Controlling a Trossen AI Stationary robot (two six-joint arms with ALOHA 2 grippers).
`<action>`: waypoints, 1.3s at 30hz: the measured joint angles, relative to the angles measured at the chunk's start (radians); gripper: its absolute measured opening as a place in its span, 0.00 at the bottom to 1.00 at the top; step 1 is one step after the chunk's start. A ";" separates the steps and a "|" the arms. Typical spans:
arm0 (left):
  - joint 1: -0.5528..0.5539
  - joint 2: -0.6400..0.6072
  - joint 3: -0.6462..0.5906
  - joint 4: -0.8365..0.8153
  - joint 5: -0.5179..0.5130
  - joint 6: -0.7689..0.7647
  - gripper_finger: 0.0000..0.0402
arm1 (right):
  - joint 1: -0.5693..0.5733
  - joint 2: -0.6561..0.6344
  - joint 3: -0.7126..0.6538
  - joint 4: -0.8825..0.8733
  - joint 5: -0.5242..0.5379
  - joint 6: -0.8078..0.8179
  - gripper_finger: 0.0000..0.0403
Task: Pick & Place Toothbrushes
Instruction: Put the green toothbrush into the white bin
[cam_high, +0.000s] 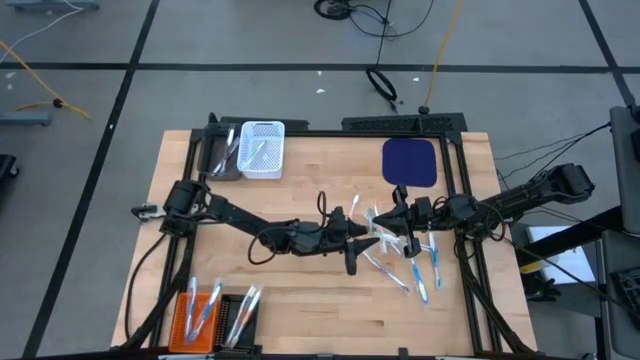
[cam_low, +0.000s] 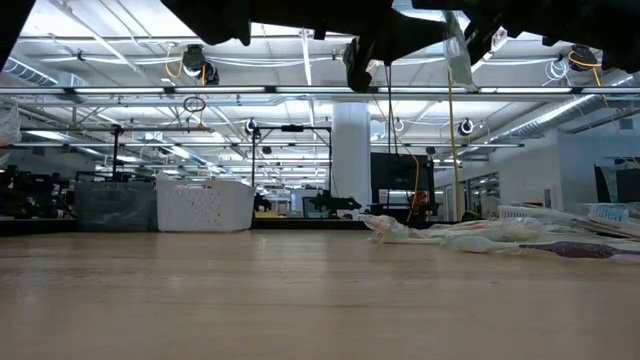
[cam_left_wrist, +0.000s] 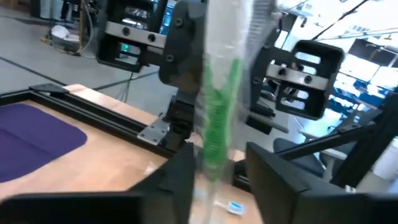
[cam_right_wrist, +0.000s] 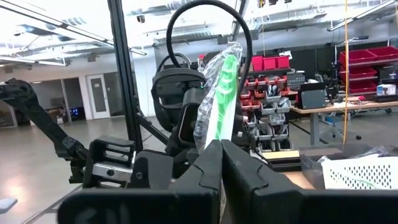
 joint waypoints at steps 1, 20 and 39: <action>0.000 0.000 0.000 -0.002 0.010 0.000 0.29 | 0.000 0.000 0.000 0.000 0.000 -0.002 0.00; 0.011 -0.001 0.000 -0.057 0.079 -0.027 0.02 | 0.000 0.000 0.000 -0.006 -0.001 -0.041 0.01; -0.023 -0.376 -0.001 -0.985 -0.112 -0.141 0.02 | 0.000 -0.008 0.000 -0.020 0.000 -0.081 0.27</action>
